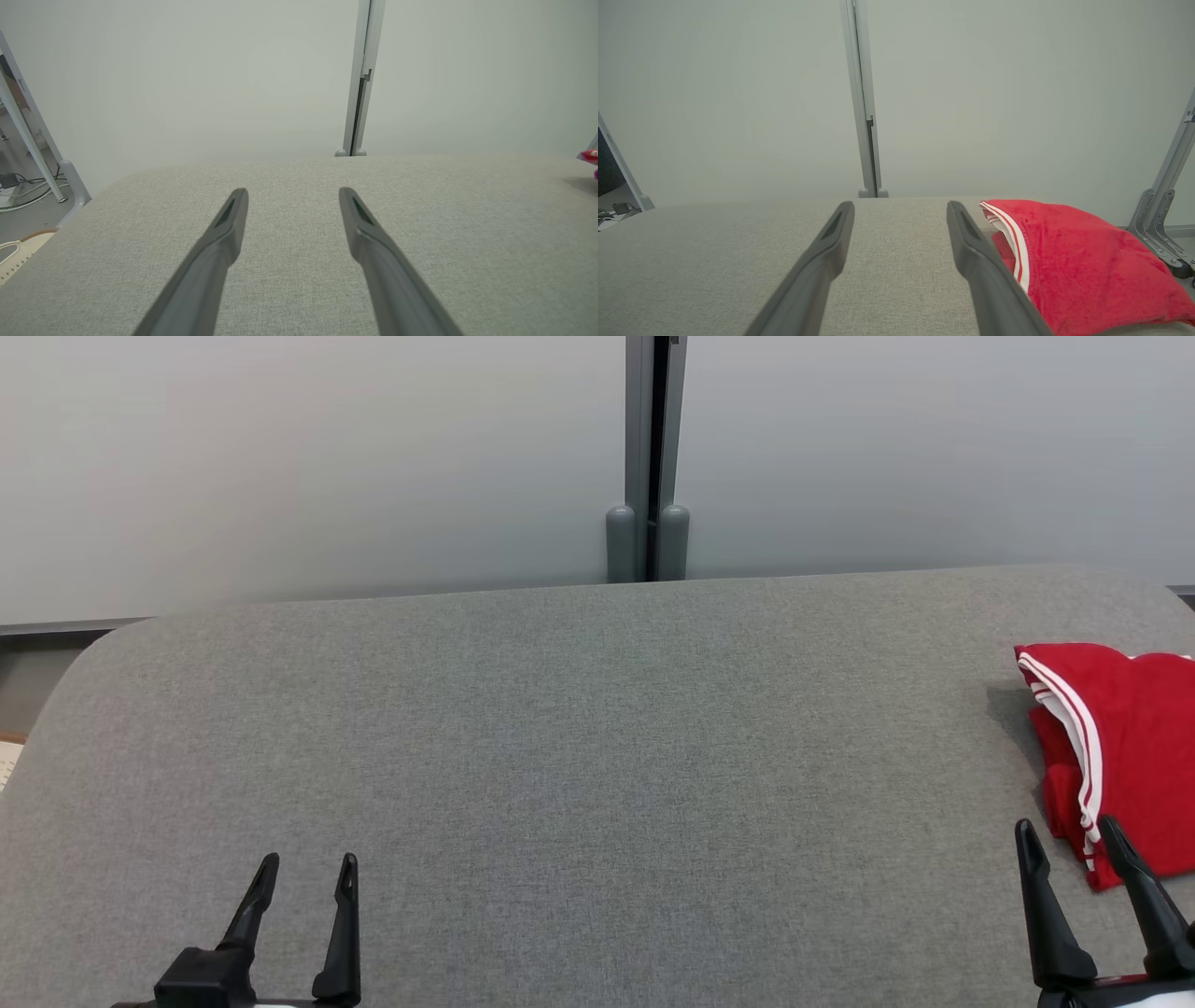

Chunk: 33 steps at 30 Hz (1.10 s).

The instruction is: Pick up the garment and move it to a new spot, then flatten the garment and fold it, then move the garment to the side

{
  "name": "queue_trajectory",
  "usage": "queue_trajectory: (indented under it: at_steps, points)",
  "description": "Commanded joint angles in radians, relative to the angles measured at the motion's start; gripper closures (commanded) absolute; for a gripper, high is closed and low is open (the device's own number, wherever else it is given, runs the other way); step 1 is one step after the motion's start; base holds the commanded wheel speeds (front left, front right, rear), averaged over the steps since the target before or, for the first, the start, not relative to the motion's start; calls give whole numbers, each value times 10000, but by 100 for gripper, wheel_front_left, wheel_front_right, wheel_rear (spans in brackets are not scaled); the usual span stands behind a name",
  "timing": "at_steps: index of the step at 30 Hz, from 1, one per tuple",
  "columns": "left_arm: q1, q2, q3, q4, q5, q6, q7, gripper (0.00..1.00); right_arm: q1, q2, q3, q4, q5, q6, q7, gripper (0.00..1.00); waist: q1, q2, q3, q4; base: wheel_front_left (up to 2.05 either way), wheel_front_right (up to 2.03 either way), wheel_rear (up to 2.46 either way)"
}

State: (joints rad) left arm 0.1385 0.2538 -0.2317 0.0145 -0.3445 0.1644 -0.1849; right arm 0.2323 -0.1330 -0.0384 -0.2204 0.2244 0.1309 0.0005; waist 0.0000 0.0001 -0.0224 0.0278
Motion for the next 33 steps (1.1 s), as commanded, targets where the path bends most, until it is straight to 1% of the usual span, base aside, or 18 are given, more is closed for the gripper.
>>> queue_trajectory:
  at_steps: [1, 22, 33]
  points:
    - [72, 83, 15, -32, -43, 71, 31, 0, 126, -5, -11, -96, -88, -4, 51, 0, 0, -1, -11, -15, 0, 0, 0]
    - [-199, 12, -113, 164, -158, 130, -100, 0, 134, -63, -41, -222, 11, -4, 258, 0, 0, -1, 27, 5, 0, 0, 0]
    - [-302, 79, -182, 141, -133, 151, -175, 0, 134, -105, -13, -282, 24, -4, 291, 0, 0, -1, 142, -13, 0, 0, 0]
